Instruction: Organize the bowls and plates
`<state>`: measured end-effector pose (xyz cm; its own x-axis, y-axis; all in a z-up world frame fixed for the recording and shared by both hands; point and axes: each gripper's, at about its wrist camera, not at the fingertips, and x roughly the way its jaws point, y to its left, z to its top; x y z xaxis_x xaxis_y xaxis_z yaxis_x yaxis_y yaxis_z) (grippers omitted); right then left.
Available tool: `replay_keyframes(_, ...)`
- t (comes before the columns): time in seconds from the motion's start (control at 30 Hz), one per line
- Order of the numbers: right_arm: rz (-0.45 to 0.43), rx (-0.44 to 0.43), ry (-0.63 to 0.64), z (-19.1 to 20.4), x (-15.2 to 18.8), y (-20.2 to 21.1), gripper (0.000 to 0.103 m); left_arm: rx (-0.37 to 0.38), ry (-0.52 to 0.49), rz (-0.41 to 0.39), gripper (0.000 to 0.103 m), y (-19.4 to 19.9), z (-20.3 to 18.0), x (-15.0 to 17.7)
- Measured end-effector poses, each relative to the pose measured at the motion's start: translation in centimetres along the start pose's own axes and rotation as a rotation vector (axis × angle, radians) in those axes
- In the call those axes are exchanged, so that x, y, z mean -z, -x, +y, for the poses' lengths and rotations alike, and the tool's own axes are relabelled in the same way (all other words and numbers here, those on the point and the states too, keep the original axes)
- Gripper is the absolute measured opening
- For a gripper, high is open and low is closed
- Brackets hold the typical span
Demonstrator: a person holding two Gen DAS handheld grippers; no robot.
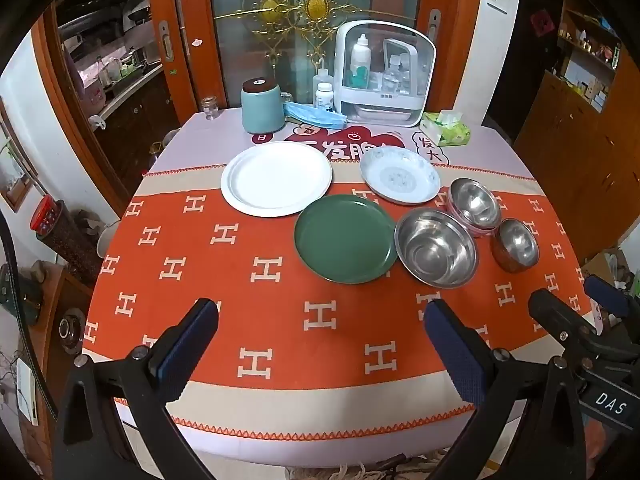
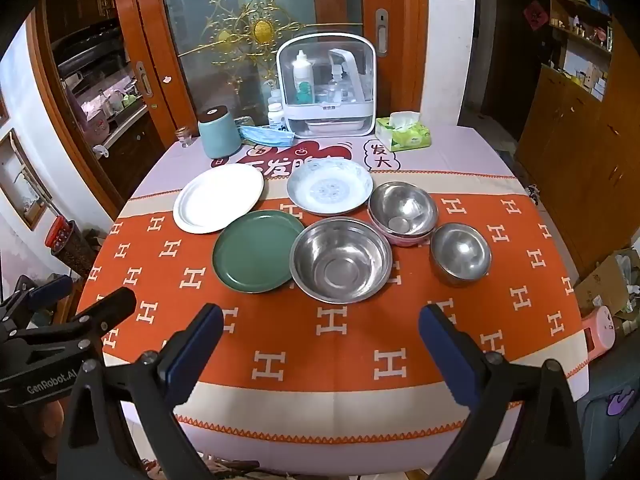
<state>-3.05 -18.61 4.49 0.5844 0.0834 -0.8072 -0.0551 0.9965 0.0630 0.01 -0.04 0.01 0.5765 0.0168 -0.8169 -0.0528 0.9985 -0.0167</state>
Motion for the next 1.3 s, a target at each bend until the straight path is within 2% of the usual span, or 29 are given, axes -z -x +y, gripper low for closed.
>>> replay_keyframes(0.23,0.001,-0.01,-0.006,-0.1,0.2,0.1,0.099,-0.006,0.018,-0.016,0.102,0.1,0.2,0.4)
replay_keyframes(0.67,-0.007,-0.016,-0.008,-0.1,0.6,0.6,0.099,0.018,0.009,0.003,0.102,0.8,0.2,1.0)
replay_keyframes(1.3,-0.017,-0.038,-0.001,0.5,0.5,1.2,0.099,0.005,0.02,0.009,0.102,1.3,0.7,1.2)
